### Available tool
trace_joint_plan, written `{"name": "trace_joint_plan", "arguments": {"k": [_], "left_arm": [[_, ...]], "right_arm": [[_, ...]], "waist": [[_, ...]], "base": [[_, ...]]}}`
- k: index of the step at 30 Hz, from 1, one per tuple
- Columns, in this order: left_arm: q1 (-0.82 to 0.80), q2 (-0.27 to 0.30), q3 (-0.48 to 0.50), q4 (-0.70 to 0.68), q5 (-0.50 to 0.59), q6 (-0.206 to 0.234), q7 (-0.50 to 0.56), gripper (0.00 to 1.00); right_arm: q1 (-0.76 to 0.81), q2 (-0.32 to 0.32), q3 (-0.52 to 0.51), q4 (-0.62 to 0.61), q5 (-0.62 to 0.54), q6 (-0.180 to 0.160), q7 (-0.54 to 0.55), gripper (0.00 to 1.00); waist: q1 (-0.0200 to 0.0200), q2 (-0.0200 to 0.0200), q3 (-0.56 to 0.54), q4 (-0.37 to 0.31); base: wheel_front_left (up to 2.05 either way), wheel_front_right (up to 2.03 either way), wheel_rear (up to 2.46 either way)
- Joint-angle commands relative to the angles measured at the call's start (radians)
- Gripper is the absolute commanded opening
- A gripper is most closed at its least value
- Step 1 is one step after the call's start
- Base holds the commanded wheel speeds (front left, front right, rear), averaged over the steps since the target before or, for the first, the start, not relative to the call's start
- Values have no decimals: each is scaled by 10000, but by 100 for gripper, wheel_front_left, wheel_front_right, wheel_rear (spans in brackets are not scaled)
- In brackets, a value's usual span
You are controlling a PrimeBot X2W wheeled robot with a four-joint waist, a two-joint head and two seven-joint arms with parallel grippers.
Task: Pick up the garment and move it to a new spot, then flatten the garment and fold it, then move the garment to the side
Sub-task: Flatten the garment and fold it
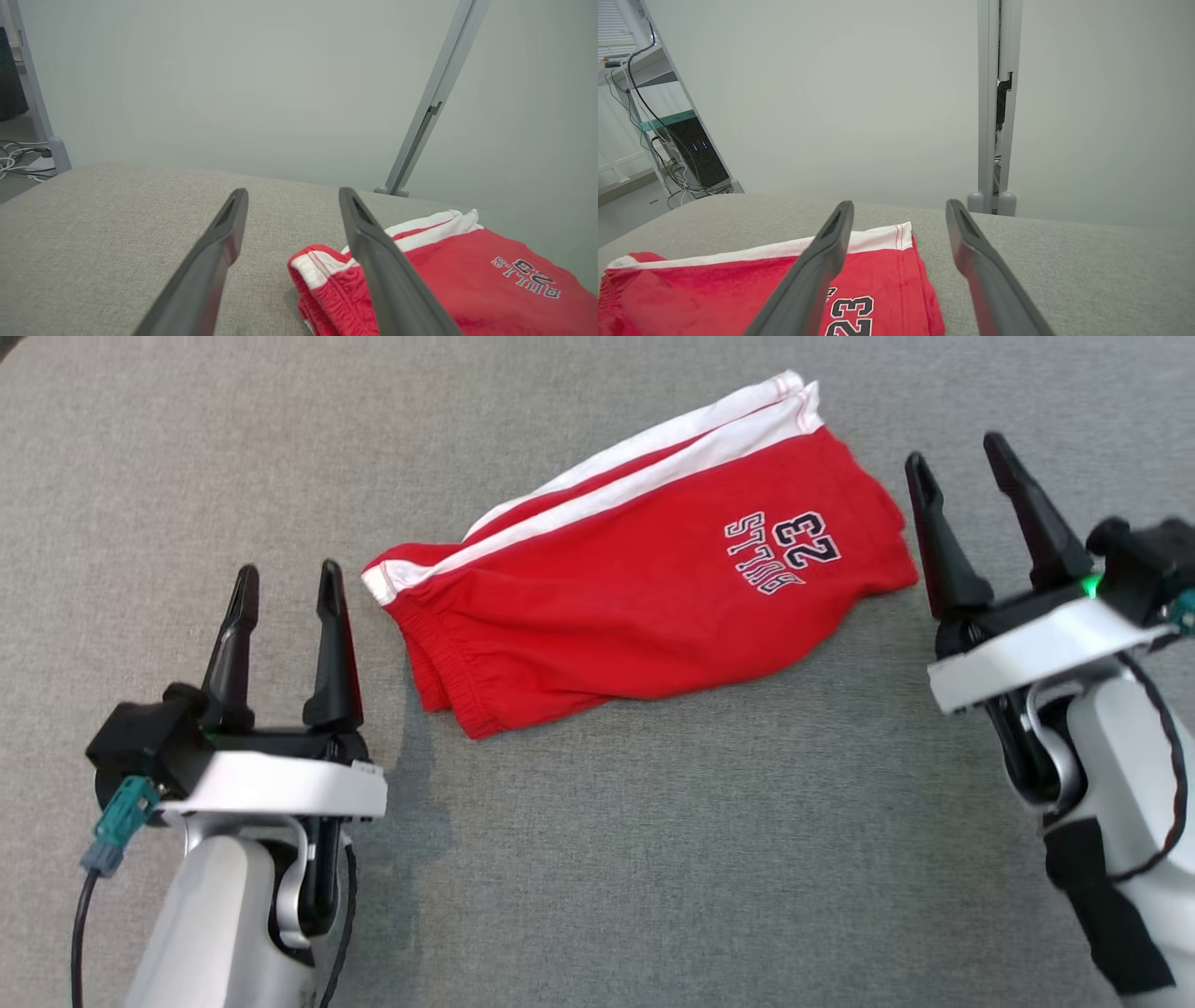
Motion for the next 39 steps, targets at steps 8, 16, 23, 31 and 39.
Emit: {"name": "trace_joint_plan", "arguments": {"k": [8,16,23,31,39], "left_arm": [[1086,-68,633,32,593,39,-39,100],[1647,-116,834,203,848,-94,-40,100],[1687,-122,881,320,981,-153,-41,100],[1477,-134,865,359,1084,-174,-41,100],[923,-179,694,154,1182,-265,-42,100]], "right_arm": [[2213,425,-1112,-1280,-760,3,-49,100],[3479,771,-1641,-1827,-1082,3,-50,100],[3680,892,-1798,-1977,-1116,3,-50,100],[3596,947,-1880,-1969,-1075,3,-50,100],[2548,503,-1825,-968,-697,3,53,100]], "waist": [[0,0,-824,-456],[0,0,-1108,-580],[0,0,-1137,-587],[0,0,-1090,-572],[0,0,-600,-77]], "base": [[0,0,0],[0,0,0],[0,0,0],[0,0,0],[0,0,0]]}}
